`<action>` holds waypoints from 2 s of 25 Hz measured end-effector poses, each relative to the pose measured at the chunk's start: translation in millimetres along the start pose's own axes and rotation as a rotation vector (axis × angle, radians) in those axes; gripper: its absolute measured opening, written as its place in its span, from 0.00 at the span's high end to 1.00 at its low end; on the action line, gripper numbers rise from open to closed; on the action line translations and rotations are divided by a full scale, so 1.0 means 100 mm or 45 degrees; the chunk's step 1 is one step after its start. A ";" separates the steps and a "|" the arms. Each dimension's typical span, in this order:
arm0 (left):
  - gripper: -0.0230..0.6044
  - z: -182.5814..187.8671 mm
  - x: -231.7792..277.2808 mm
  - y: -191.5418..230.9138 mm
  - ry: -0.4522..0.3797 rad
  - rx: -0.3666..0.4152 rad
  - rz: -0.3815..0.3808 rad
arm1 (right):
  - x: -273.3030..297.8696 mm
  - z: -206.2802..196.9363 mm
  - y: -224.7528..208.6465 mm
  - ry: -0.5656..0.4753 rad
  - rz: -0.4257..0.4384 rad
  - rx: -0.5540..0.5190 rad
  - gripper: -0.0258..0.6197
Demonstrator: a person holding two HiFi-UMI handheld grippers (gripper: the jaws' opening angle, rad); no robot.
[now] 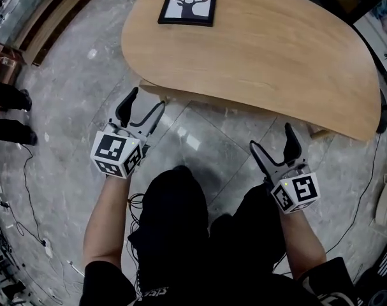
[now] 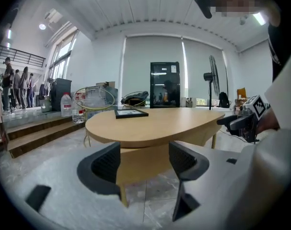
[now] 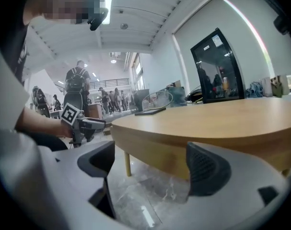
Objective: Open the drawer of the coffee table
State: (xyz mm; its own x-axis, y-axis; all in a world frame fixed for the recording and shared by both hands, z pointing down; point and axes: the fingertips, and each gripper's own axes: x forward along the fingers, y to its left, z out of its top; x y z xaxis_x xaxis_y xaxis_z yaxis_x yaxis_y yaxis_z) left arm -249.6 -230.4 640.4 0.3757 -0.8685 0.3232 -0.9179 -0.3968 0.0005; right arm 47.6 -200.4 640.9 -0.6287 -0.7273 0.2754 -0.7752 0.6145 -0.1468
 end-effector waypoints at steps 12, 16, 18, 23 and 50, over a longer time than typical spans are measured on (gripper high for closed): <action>0.41 -0.47 0.14 0.15 0.108 0.002 -0.080 | 0.27 -0.32 -0.51 0.016 -0.065 0.056 0.38; 0.41 -0.54 0.24 0.14 0.088 0.002 -0.112 | 0.28 -0.32 -0.54 0.027 -0.057 0.017 0.42; 0.43 -0.54 0.25 0.15 0.073 0.023 -0.119 | 0.28 -0.34 -0.56 0.031 -0.069 -0.011 0.46; 0.45 -0.55 0.27 0.18 0.083 0.088 -0.101 | 0.31 -0.32 -0.54 0.037 -0.061 -0.047 0.47; 0.37 -0.55 0.29 0.24 0.106 0.015 -0.106 | 0.24 -0.29 -0.51 -0.015 -0.044 0.014 0.61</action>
State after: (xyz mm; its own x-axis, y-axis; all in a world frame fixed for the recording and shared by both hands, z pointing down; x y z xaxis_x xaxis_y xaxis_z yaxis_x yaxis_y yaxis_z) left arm -267.9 -249.0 701.7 0.4382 -0.8049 0.4001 -0.8821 -0.4706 0.0195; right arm 73.5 -240.2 682.6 -0.6019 -0.7517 0.2696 -0.7972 0.5853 -0.1478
